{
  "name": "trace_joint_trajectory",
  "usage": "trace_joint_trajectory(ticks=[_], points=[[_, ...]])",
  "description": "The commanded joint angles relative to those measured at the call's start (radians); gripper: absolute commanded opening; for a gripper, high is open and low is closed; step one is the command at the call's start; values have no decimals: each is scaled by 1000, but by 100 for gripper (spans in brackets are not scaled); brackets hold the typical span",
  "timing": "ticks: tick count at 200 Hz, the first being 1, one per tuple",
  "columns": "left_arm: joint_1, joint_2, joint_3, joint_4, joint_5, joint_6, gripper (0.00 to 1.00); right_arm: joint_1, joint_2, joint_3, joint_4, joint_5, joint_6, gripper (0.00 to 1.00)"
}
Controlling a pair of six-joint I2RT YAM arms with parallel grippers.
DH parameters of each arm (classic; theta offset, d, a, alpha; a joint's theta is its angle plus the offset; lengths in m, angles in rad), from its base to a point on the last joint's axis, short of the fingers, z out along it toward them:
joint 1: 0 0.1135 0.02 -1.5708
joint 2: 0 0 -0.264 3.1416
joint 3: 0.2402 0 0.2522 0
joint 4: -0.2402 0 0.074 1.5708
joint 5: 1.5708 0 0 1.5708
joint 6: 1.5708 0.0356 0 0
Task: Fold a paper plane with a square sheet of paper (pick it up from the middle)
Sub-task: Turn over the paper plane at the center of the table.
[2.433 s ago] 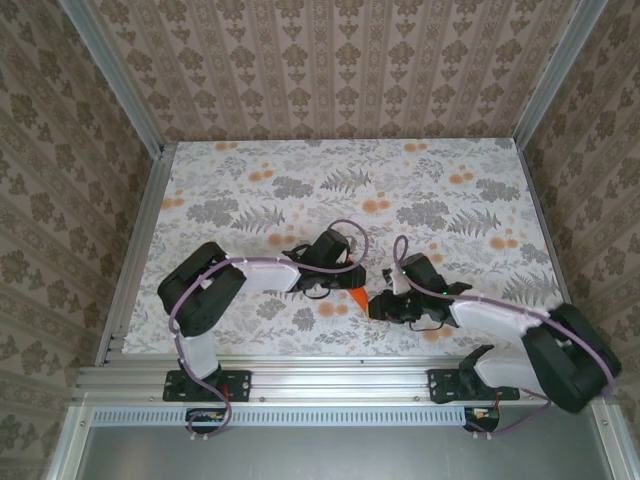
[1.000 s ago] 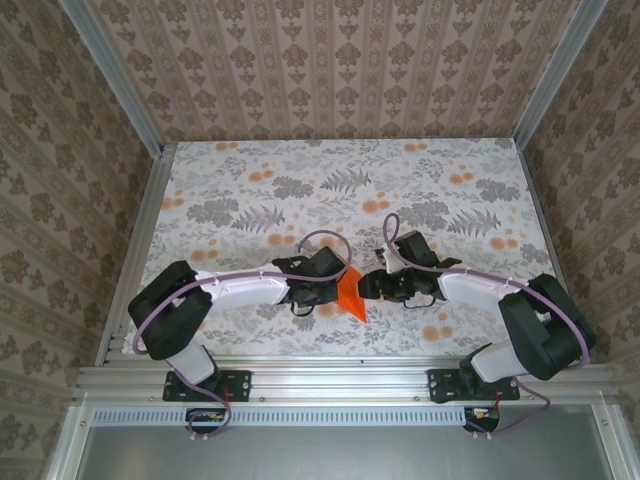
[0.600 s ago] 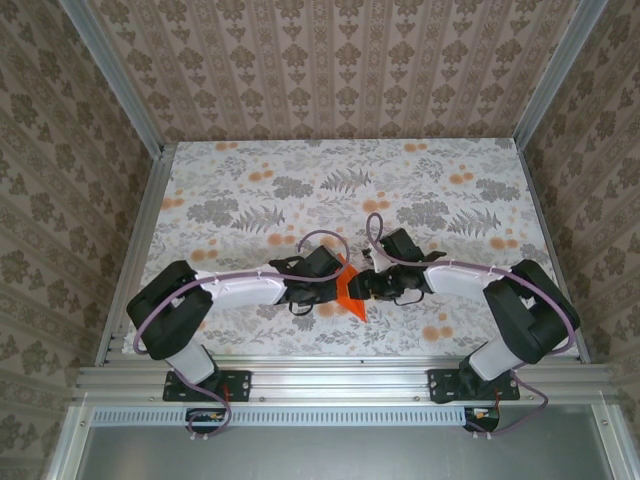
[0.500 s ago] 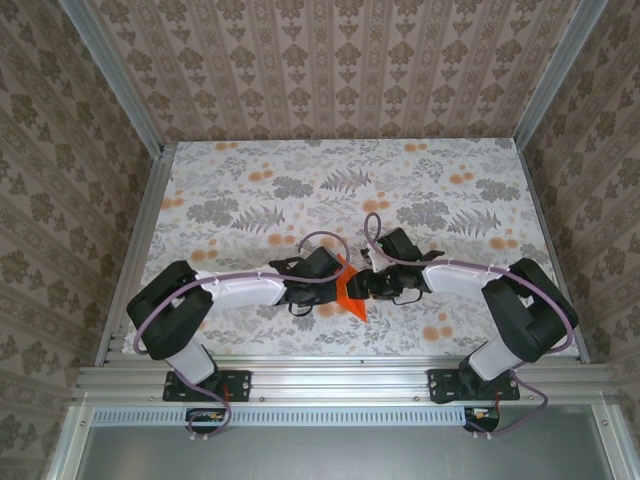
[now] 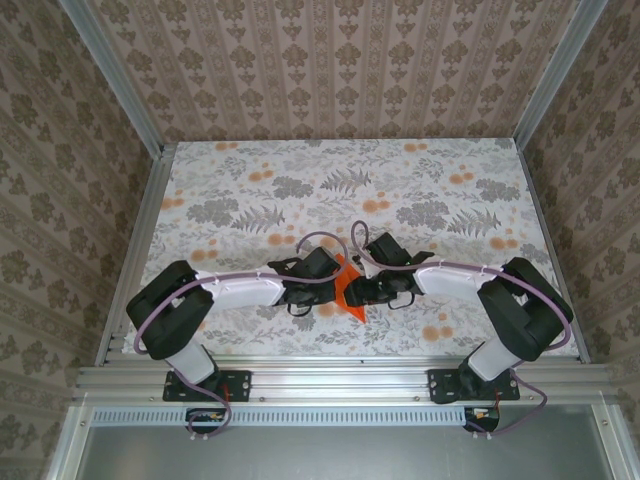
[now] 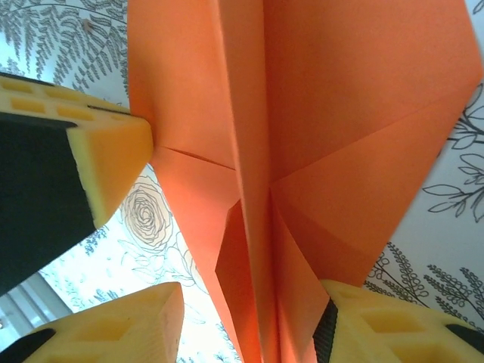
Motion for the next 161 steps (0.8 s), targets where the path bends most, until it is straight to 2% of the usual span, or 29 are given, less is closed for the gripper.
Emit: trace_joint_trajectory(ticks=[1, 33, 69, 96, 118, 148, 161], points=[[6, -25, -22, 16, 7, 11, 1, 24, 9, 36, -63, 80, -28, 48], [5, -20, -22, 27, 11, 15, 1, 54, 29, 63, -90, 148, -31, 33], [5, -21, -31, 44, 15, 12, 2, 97, 62, 116, -166, 251, -48, 31], [7, -26, -37, 64, 20, 12, 3, 126, 82, 155, -214, 325, -50, 17], [7, -61, -50, 85, 18, 12, 9, 148, 68, 183, -263, 393, -41, 12], [6, -163, -92, 89, -34, 11, 30, 152, 20, 241, -385, 555, -2, 9], [6, -217, -113, 73, -64, 11, 35, 150, 2, 269, -433, 626, 10, 8]])
